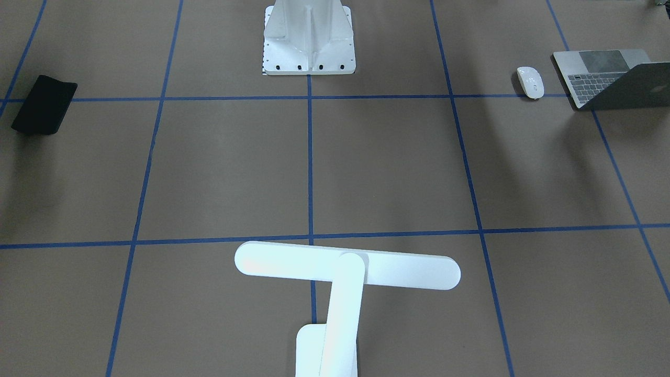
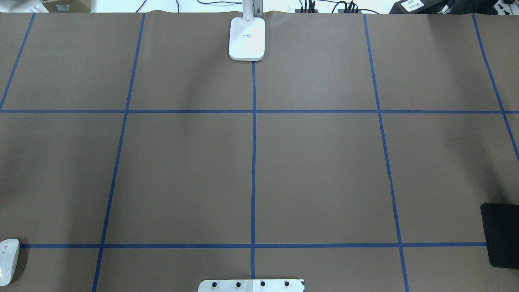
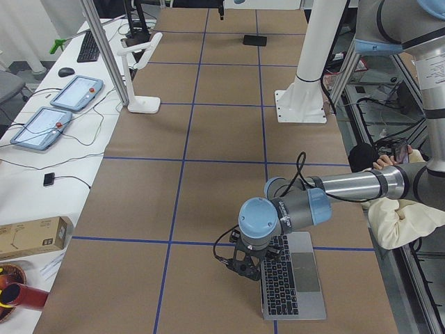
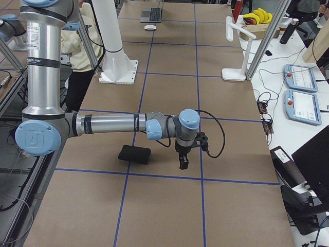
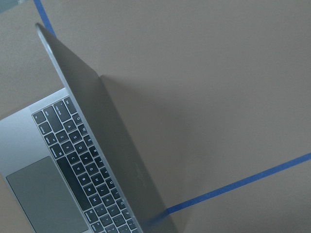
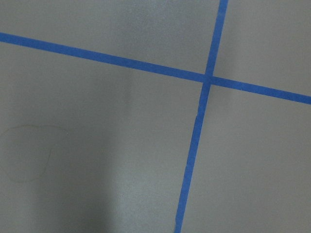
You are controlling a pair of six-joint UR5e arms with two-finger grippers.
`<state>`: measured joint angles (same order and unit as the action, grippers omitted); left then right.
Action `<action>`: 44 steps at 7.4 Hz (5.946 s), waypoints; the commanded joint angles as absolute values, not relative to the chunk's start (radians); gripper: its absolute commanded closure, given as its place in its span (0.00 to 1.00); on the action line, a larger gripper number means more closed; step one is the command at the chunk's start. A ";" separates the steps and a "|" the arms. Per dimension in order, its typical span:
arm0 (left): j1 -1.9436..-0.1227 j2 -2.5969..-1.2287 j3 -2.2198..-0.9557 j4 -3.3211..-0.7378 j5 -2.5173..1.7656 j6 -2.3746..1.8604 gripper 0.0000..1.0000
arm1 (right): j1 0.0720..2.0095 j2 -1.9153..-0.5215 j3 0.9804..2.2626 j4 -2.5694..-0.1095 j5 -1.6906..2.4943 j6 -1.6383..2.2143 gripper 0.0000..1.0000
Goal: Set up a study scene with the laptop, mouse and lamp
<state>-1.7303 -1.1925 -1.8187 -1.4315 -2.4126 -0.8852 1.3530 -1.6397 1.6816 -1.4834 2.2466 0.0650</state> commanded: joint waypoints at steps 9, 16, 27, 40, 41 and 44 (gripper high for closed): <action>-1.730 -1.187 -1.664 -1.707 -2.463 -1.057 1.00 | 1.353 -1.654 1.709 -1.483 2.250 0.063 0.00; -1.720 -1.418 -1.802 -1.194 -2.548 -0.908 1.00 | 1.353 -1.657 1.709 -1.485 2.252 0.063 0.00; -1.539 -1.949 -1.759 -0.995 -2.683 -1.331 1.00 | 1.355 -1.749 1.715 -1.486 2.289 0.048 0.00; -0.956 -2.324 -1.530 -1.770 -2.318 -2.554 1.00 | 1.355 -1.792 1.701 -1.500 2.319 0.057 0.00; -0.930 -2.351 -1.481 -1.834 -2.274 -2.592 1.00 | 1.355 -1.796 1.698 -1.499 2.319 0.057 0.00; -0.881 -2.410 -1.359 -1.980 -2.128 -2.640 1.00 | 1.351 -1.783 1.668 -1.499 2.318 0.060 0.00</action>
<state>-0.9017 -2.3897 -1.3999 -1.9287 -2.1870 -2.6241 1.3530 -1.7906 1.6855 -1.4998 2.3190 0.0591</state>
